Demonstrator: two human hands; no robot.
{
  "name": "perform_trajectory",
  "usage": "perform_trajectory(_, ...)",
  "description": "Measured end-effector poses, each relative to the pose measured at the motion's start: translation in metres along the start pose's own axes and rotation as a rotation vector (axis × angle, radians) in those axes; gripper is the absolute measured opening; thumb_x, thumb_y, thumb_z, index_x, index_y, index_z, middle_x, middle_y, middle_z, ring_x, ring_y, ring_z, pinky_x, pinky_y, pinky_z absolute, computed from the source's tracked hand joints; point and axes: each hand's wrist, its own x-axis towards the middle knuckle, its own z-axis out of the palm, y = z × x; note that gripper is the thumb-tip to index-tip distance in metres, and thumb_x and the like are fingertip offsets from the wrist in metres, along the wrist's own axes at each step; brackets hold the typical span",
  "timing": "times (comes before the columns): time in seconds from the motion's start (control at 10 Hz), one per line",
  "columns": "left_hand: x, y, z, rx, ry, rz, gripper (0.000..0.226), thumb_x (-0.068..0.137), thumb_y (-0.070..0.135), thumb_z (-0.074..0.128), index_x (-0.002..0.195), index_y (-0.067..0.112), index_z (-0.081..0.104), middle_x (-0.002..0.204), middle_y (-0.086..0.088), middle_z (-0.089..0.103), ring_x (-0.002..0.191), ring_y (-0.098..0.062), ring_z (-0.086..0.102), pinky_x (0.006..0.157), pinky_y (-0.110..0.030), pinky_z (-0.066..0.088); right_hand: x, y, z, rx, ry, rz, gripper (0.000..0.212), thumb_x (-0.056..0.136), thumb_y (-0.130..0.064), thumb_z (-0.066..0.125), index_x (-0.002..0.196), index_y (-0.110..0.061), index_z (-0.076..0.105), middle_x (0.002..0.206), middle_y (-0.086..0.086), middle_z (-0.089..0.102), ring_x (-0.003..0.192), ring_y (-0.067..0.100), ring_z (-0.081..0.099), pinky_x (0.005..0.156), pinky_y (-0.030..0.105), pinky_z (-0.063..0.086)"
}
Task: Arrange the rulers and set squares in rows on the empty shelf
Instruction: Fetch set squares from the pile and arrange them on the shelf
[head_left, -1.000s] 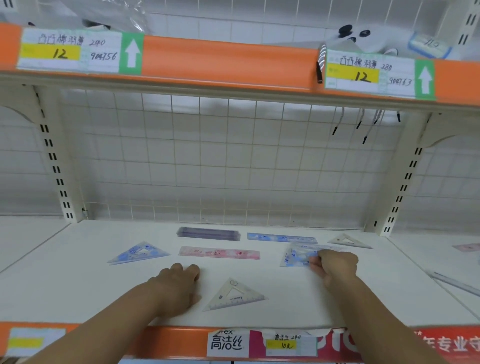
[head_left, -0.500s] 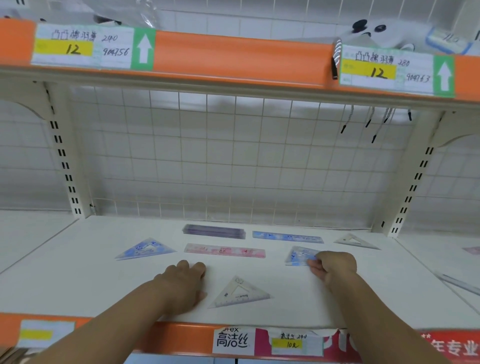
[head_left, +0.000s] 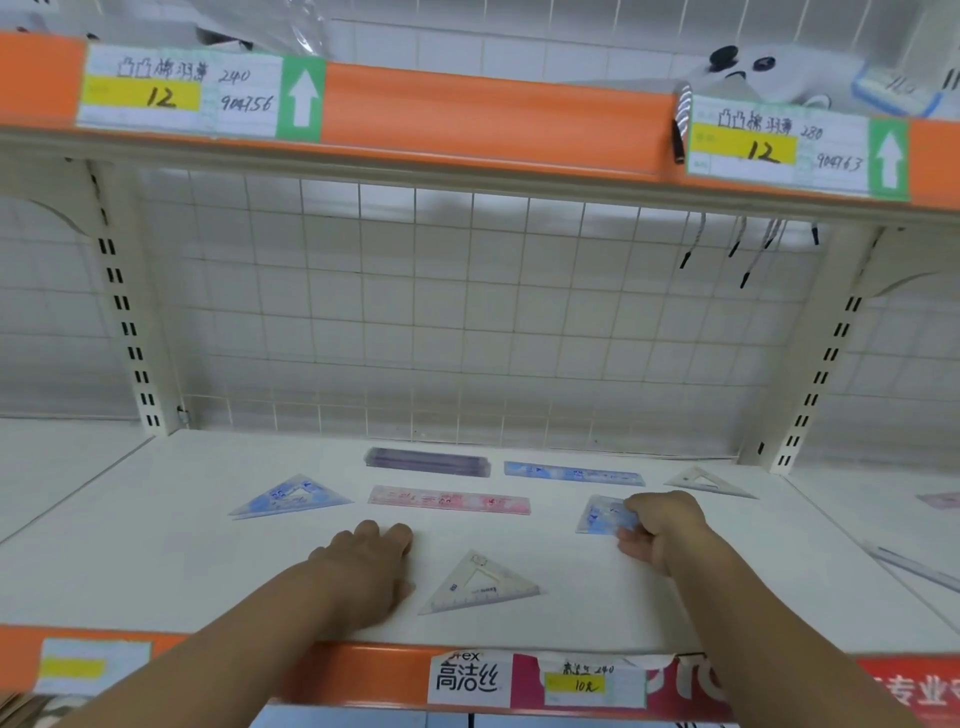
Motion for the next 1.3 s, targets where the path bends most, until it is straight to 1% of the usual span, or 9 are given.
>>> perform_trajectory(0.2, 0.0, 0.0, 0.0, -0.001, 0.001, 0.002, 0.043, 0.097, 0.044, 0.042, 0.134, 0.026, 0.033, 0.132, -0.006, 0.039, 0.119, -0.025, 0.044, 0.099, -0.038, 0.04, -0.001, -0.003, -0.001, -0.019, 0.062, 0.028, 0.013, 0.087, 0.001, 0.058, 0.099, -0.003, 0.055, 0.075, 0.014, 0.051, 0.06, 0.024, 0.052, 0.07, 0.04, 0.058)
perform_trajectory(0.3, 0.0, 0.0, 0.001, -0.003, 0.001, 0.003, 0.043, 0.097, 0.044, 0.042, 0.135, 0.026, 0.032, 0.132, -0.007, 0.039, 0.119, -0.025, 0.044, 0.099, -0.038, 0.04, -0.001, 0.001, -0.004, -0.157, 0.194, -0.125, 0.039, 0.082, -0.005, 0.062, 0.118, -0.002, 0.049, 0.103, 0.017, 0.056, 0.08, 0.032, 0.057, 0.073, 0.041, 0.056)
perform_trajectory(0.4, -0.001, 0.0, 0.001, 0.003, 0.003, 0.011, 0.043, 0.097, 0.044, 0.042, 0.135, 0.026, 0.032, 0.133, -0.007, 0.039, 0.119, -0.025, 0.043, 0.099, -0.038, 0.039, -0.006, 0.006, -0.015, -1.015, 0.166, -0.55, 0.06, 0.088, -0.032, 0.061, 0.142, -0.023, 0.036, 0.136, 0.01, 0.045, 0.127, 0.031, 0.039, 0.1, 0.037, 0.037)
perform_trajectory(0.5, -0.001, 0.0, 0.0, -0.005, 0.002, 0.015, 0.043, 0.098, 0.044, 0.042, 0.136, 0.026, 0.032, 0.133, -0.007, 0.039, 0.119, -0.025, 0.043, 0.098, -0.037, 0.039, 0.008, 0.012, -0.023, -1.199, -0.115, -0.532, 0.057, 0.095, -0.039, 0.05, 0.148, -0.037, 0.027, 0.151, -0.005, 0.032, 0.137, 0.023, 0.031, 0.112, 0.038, 0.028)
perform_trajectory(0.7, -0.002, 0.0, 0.0, -0.008, 0.0, 0.015, 0.043, 0.098, 0.043, 0.041, 0.137, 0.026, 0.03, 0.134, -0.006, 0.038, 0.121, -0.024, 0.042, 0.1, -0.037, 0.038, 0.027, 0.025, -0.019, -1.271, -0.104, -0.73, 0.035, 0.099, -0.022, 0.043, 0.131, -0.028, 0.056, 0.136, 0.001, 0.052, 0.123, 0.023, 0.046, 0.104, 0.032, 0.037)
perform_trajectory(0.9, -0.002, 0.0, 0.0, -0.01, -0.002, 0.017, 0.043, 0.098, 0.043, 0.041, 0.136, 0.027, 0.031, 0.134, -0.006, 0.038, 0.121, -0.024, 0.042, 0.099, -0.037, 0.038, -0.007, 0.011, 0.003, -1.023, 0.071, -0.767, 0.037, 0.095, -0.02, 0.05, 0.131, -0.022, 0.051, 0.141, 0.007, 0.039, 0.125, 0.028, 0.042, 0.104, 0.031, 0.033)
perform_trajectory(1.0, -0.002, 0.001, -0.001, -0.01, 0.001, 0.017, 0.042, 0.098, 0.043, 0.041, 0.135, 0.026, 0.031, 0.133, -0.006, 0.039, 0.12, -0.024, 0.042, 0.099, -0.037, 0.038, -0.063, 0.0, 0.036, -0.859, -0.293, -0.882, 0.024, 0.091, -0.014, 0.057, 0.077, -0.034, 0.059, 0.103, -0.002, 0.062, 0.091, 0.01, 0.053, 0.075, 0.013, 0.037)
perform_trajectory(1.1, -0.002, 0.0, -0.001, -0.011, 0.002, 0.02, 0.041, 0.098, 0.042, 0.04, 0.135, 0.026, 0.031, 0.133, -0.005, 0.039, 0.121, -0.024, 0.042, 0.1, -0.038, 0.037, -0.098, 0.001, 0.057, -0.977, -0.64, -0.878, 0.009, 0.091, -0.023, 0.062, 0.096, -0.026, 0.068, 0.1, -0.012, 0.053, 0.094, 0.005, 0.051, 0.084, 0.013, 0.039)
perform_trajectory(1.3, -0.004, -0.002, 0.001, -0.007, -0.001, 0.047, 0.044, 0.098, 0.041, 0.041, 0.138, 0.026, 0.029, 0.136, -0.006, 0.036, 0.123, -0.025, 0.04, 0.101, -0.038, 0.037, -0.108, 0.015, 0.081, -1.207, -0.653, -0.874, 0.027, 0.089, -0.022, 0.065, 0.116, -0.017, 0.063, 0.119, 0.005, 0.048, 0.114, 0.02, 0.044, 0.097, 0.029, 0.039)
